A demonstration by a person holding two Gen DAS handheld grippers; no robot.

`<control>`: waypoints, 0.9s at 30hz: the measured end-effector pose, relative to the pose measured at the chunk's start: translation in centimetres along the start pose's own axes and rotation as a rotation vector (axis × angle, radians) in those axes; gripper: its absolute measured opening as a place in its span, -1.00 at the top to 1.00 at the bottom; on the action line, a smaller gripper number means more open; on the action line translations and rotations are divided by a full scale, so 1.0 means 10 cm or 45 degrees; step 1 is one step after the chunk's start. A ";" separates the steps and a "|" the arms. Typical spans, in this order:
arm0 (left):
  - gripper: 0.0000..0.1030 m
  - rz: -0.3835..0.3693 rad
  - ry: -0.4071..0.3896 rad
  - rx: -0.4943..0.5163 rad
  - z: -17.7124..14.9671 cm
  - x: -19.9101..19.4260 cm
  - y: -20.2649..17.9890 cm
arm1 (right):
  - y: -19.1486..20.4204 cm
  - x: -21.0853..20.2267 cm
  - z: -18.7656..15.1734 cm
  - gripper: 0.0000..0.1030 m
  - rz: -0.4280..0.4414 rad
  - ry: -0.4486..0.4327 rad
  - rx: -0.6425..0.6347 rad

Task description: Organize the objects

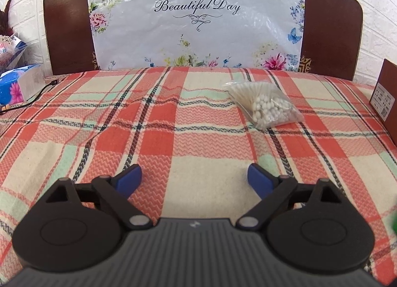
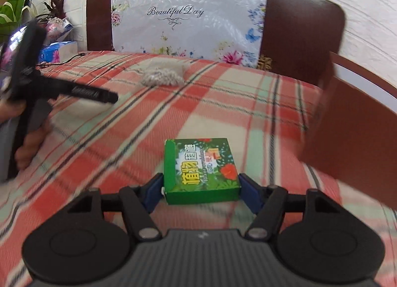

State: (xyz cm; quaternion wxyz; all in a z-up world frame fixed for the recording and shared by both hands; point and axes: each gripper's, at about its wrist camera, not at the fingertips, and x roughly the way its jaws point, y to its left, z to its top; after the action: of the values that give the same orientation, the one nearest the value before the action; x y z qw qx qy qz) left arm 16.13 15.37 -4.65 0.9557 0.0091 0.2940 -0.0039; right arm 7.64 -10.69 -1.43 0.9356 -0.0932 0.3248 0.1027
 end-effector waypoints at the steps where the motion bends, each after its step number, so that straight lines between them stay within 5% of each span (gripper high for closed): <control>1: -0.89 0.015 0.006 0.005 0.00 0.00 -0.01 | -0.01 -0.08 -0.06 -0.27 -0.024 -0.003 -0.004; 6: -0.94 0.084 0.117 -0.066 0.06 -0.06 -0.02 | -0.09 -0.29 -0.18 -0.65 -0.066 0.006 0.025; 10: -0.69 -0.274 0.188 -0.285 0.02 -0.51 -0.13 | -0.12 -0.40 -0.31 -0.64 -0.051 -0.006 0.059; 15: -0.64 -0.482 0.239 -0.127 -0.06 -0.90 -0.75 | -0.16 -0.45 -0.34 -0.64 -0.036 -0.030 0.089; 22: -0.58 -0.543 0.317 0.005 -0.14 -0.98 -1.16 | -0.20 -0.49 -0.35 -0.65 -0.019 -0.067 0.094; 27: -0.50 -0.570 0.475 -0.052 -0.15 -0.89 -1.22 | -0.28 -0.42 -0.29 -0.66 0.004 -0.060 0.125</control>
State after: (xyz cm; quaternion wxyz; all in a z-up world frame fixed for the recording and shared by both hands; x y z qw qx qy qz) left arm 7.72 3.18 -1.08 0.8606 -0.0749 0.4593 -0.2071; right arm 3.38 -14.60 -0.74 0.9463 -0.0442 0.3074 0.0902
